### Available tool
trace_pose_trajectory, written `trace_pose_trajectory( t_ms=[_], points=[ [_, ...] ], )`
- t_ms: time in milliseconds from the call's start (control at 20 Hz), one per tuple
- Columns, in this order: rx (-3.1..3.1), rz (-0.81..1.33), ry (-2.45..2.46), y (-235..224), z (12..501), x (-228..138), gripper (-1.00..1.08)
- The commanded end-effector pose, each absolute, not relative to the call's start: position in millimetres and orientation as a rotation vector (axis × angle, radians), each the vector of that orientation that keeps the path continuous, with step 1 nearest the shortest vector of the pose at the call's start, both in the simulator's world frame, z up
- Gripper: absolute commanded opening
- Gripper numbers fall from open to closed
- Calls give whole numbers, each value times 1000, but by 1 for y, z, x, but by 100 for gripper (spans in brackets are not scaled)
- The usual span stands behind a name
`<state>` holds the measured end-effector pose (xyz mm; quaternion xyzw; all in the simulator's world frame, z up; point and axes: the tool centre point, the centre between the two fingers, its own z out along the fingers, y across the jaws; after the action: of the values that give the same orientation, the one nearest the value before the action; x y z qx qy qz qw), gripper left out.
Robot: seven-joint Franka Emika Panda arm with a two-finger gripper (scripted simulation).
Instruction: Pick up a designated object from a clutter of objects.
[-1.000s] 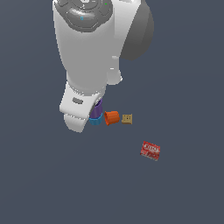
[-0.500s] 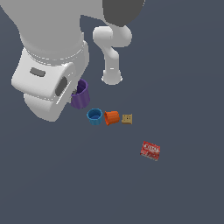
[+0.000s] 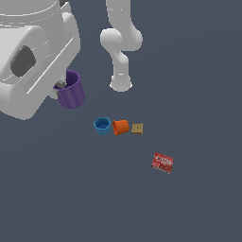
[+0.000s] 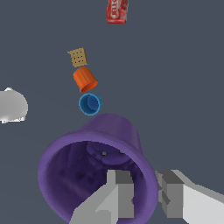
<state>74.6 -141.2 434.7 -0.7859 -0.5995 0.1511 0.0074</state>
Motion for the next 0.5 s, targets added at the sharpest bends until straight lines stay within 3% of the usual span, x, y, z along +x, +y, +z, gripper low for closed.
trace_pose_trajectory(
  t_ms=[0,450],
  points=[
    [-2458,472,-1875,-146,446,77,-100],
    [-2458,472,-1876,-158,471,84,-100]
  ],
)
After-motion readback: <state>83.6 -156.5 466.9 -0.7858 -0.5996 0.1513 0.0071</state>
